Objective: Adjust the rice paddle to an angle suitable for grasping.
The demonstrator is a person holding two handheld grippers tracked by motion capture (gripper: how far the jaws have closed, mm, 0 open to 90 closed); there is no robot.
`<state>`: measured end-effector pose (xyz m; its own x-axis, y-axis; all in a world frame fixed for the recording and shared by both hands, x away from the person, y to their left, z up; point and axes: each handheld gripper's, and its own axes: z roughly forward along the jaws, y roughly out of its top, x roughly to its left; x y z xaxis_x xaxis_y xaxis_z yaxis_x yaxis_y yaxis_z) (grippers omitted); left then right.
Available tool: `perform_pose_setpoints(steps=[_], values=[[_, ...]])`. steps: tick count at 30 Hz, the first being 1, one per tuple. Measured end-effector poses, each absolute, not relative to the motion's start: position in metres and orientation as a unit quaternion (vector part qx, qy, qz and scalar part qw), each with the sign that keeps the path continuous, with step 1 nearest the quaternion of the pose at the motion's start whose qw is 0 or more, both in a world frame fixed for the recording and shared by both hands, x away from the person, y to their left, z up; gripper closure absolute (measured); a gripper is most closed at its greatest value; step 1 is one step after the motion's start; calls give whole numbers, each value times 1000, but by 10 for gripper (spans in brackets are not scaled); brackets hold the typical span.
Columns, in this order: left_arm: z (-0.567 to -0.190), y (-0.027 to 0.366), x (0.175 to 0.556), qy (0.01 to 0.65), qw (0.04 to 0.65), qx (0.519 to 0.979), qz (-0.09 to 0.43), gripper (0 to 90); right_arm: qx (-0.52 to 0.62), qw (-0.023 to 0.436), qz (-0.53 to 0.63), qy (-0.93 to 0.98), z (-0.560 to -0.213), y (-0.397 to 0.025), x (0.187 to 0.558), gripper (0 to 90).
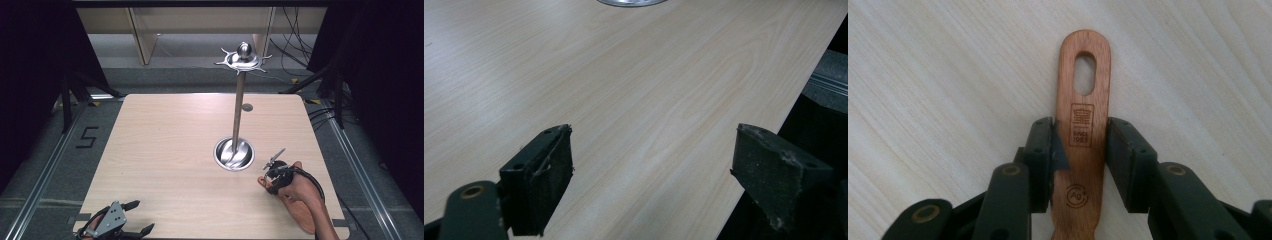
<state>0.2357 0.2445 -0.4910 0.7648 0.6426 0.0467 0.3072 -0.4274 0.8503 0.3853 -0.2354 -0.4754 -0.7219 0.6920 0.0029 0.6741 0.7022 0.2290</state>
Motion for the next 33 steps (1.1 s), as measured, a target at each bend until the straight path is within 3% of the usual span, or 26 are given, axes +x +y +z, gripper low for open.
perform_pose_setpoints(steps=[16, 33], values=[[-491, 245, 235, 289, 451, 824, 185, 162, 343, 57, 76, 934, -474, -232, 388, 663], [-492, 245, 236, 296, 454, 821, 179, 162, 346, 92, 154, 921, -450, -251, 368, 664]])
